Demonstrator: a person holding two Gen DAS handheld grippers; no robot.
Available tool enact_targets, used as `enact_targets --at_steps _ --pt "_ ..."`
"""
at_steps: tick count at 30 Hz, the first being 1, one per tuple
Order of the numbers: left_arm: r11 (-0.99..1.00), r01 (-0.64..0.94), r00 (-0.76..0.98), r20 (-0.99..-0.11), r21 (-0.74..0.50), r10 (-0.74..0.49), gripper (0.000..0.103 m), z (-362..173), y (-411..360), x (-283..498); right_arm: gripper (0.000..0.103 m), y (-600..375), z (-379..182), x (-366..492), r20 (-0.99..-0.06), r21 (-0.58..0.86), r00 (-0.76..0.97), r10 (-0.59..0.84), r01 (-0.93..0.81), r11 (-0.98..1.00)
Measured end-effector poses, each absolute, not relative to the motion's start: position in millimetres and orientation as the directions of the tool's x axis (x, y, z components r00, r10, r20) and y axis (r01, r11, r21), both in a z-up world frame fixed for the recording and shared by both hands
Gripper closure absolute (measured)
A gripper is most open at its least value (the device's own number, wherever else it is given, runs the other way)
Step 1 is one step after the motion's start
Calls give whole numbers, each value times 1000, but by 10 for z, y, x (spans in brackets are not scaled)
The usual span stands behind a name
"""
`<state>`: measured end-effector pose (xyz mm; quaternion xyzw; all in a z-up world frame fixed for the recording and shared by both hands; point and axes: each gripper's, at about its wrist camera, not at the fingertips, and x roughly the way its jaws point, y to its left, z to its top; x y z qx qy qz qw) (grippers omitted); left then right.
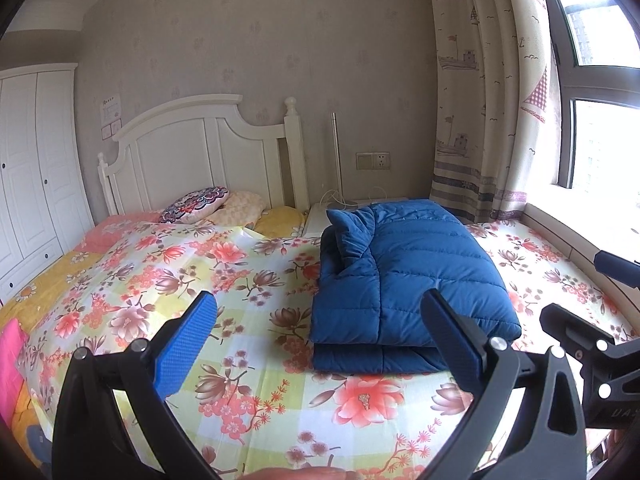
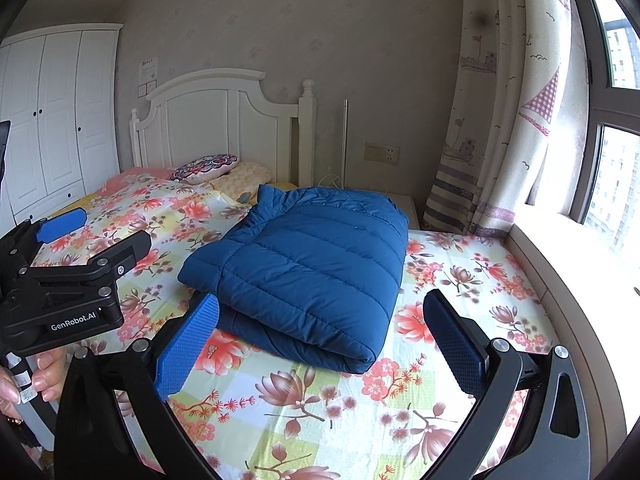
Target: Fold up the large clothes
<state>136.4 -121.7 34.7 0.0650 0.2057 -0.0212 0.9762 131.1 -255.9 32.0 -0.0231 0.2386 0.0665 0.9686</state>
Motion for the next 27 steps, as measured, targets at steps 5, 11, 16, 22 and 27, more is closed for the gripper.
enact_targets --at_steps 5,11,16,22,27 --pt "991 71 911 -412 115 -17 2 337 -1216 1370 5 -2566 312 1316 -470 -8 875 116 -136 991" --pt "989 78 910 -415 123 -20 2 334 -1237 1370 5 -2565 307 1316 -471 -9 875 115 -135 991" --pt "989 78 908 -418 124 -19 2 330 -1245 1373 5 -2561 297 1323 -476 -7 872 115 -134 991" --pt "989 80 907 -421 125 -20 2 315 -1240 1375 5 -2554 286 1335 -481 -3 869 115 -134 991" --pt "989 79 907 -420 126 -19 2 316 -1244 1374 5 -2550 287 1331 -480 -4 870 115 -133 991"
